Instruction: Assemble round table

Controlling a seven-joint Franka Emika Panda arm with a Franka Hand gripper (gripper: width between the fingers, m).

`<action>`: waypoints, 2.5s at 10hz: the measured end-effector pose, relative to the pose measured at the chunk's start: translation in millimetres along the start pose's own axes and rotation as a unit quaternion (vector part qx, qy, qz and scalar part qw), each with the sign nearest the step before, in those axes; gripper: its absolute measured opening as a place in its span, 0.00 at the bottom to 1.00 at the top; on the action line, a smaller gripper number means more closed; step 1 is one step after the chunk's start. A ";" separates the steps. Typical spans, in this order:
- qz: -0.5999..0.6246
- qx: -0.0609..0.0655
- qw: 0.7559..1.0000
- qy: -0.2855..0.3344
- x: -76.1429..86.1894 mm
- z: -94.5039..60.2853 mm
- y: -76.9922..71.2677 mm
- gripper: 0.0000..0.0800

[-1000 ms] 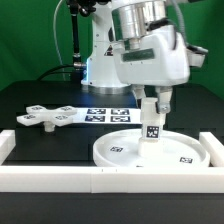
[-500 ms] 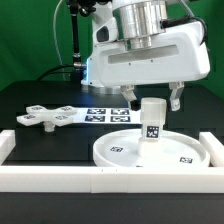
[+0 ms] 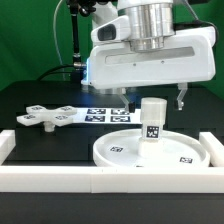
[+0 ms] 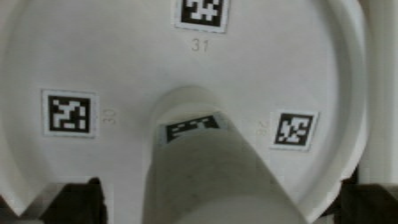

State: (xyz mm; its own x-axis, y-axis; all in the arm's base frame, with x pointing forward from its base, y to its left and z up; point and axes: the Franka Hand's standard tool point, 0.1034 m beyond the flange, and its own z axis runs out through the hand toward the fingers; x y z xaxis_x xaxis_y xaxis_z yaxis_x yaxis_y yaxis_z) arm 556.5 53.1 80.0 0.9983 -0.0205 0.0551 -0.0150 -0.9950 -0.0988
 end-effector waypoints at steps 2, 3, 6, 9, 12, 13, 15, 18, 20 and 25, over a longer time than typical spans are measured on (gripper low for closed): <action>-0.068 -0.002 0.998 -0.001 1.2 0.3 2.2 0.81; -0.098 -0.002 0.995 -0.001 1.2 0.3 2.5 0.81; -0.243 -0.010 0.970 0.002 2.7 2.0 10.5 0.81; -0.389 -0.026 0.921 -0.010 4.8 3.5 10.8 0.81; -0.499 -0.044 0.865 -0.020 10.4 3.3 9.2 0.81; -0.526 -0.045 0.849 -0.022 10.5 3.2 11.1 0.81; -0.569 -0.047 0.821 -0.027 10.7 3.1 12.9 0.81; -0.681 -0.061 0.728 -0.046 11.2 3.0 9.2 0.81; -0.729 -0.065 0.680 -0.055 11.2 3.1 8.7 0.81; -0.768 -0.063 0.634 -0.067 8.3 4.5 13.8 0.55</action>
Offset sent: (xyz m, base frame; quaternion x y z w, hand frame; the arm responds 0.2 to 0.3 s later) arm 0.0000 0.0000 0.0000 0.0000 0.0000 -0.1938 0.9810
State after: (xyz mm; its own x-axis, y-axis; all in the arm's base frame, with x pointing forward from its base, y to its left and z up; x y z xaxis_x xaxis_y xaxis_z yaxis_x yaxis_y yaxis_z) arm 564.8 39.7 74.6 -0.1626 0.9820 -0.0957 0.9846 0.1679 0.0497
